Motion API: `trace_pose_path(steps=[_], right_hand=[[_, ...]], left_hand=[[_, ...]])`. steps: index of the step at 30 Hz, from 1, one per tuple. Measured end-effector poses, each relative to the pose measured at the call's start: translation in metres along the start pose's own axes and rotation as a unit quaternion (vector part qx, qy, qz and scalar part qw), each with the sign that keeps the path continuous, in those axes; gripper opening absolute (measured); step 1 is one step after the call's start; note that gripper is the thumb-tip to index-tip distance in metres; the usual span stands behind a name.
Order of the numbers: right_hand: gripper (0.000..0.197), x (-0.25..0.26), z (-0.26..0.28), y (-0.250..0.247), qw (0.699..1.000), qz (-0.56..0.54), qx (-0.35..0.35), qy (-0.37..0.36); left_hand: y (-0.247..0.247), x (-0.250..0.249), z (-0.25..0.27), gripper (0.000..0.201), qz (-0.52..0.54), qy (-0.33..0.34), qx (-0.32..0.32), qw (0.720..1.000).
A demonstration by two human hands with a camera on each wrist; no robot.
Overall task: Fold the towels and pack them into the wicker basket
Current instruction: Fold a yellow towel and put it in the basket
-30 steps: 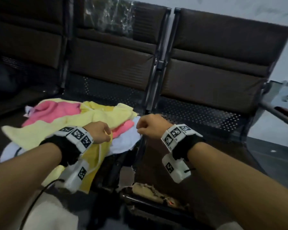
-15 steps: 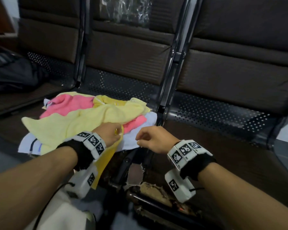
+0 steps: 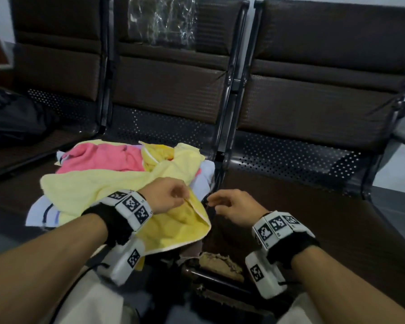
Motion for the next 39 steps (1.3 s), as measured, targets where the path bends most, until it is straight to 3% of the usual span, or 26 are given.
trace_pose_path(steps=[3,5,7,11,15,17,20,23,26,31,34,37,39], right_hand=[[0.029,0.006,-0.004,0.005,0.999,0.035,-0.002,-0.003],[0.029,0.010,-0.008,0.008,0.998,0.058,-0.002,-0.009],[0.029,0.012,-0.009,0.011,0.997,0.072,0.001,-0.011],[0.033,0.013,-0.009,0.010,0.996,0.087,-0.004,-0.017],[0.063,0.020,-0.005,-0.010,0.995,0.065,-0.070,-0.031],[0.071,0.024,-0.001,-0.025,0.992,0.041,-0.108,-0.046],[0.056,0.025,0.012,-0.047,0.987,0.034,-0.146,-0.064],[0.051,0.012,0.029,-0.066,0.980,-0.031,-0.191,-0.042],[0.051,-0.002,0.049,-0.086,0.967,-0.113,-0.230,-0.012],[0.020,0.000,0.075,-0.117,0.964,-0.026,-0.255,-0.065],[0.013,-0.006,0.089,-0.133,0.945,-0.006,-0.326,-0.036],[0.029,-0.011,0.109,-0.158,0.886,-0.001,-0.464,-0.014],[0.021,-0.011,0.119,-0.171,0.844,-0.015,-0.536,-0.016]], left_hand=[[-0.026,0.040,-0.003,0.043,-0.183,-0.104,-0.075,0.975],[-0.028,0.063,-0.001,0.057,-0.205,-0.190,-0.062,0.958],[-0.024,0.072,-0.004,0.053,-0.219,-0.211,-0.044,0.952],[-0.031,0.043,-0.013,0.021,-0.163,-0.122,-0.113,0.972],[-0.029,-0.025,-0.016,0.009,-0.013,0.007,-0.136,0.991],[-0.032,-0.057,-0.013,0.011,0.064,0.061,-0.126,0.988],[-0.038,-0.094,-0.005,0.013,0.237,0.117,-0.104,0.959],[-0.034,-0.130,-0.004,0.017,0.386,0.128,-0.062,0.911],[-0.032,-0.172,-0.011,0.018,0.435,0.145,-0.001,0.889],[-0.037,-0.207,-0.020,0.019,0.471,0.203,0.040,0.858],[-0.028,-0.178,-0.036,0.020,0.473,0.137,-0.024,0.870],[-0.009,-0.133,-0.046,0.028,0.432,0.042,-0.088,0.897],[0.000,-0.122,-0.051,0.035,0.342,0.059,-0.076,0.935]])
Point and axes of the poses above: each hand's wrist, its own z-axis away from the middle knuckle, its own y-axis out of the palm, x = y × z, the point moved 8 cm from there along -z, towards the middle knuckle, and after that the axes turned 2 degrees about z, right-handed, at the moved point
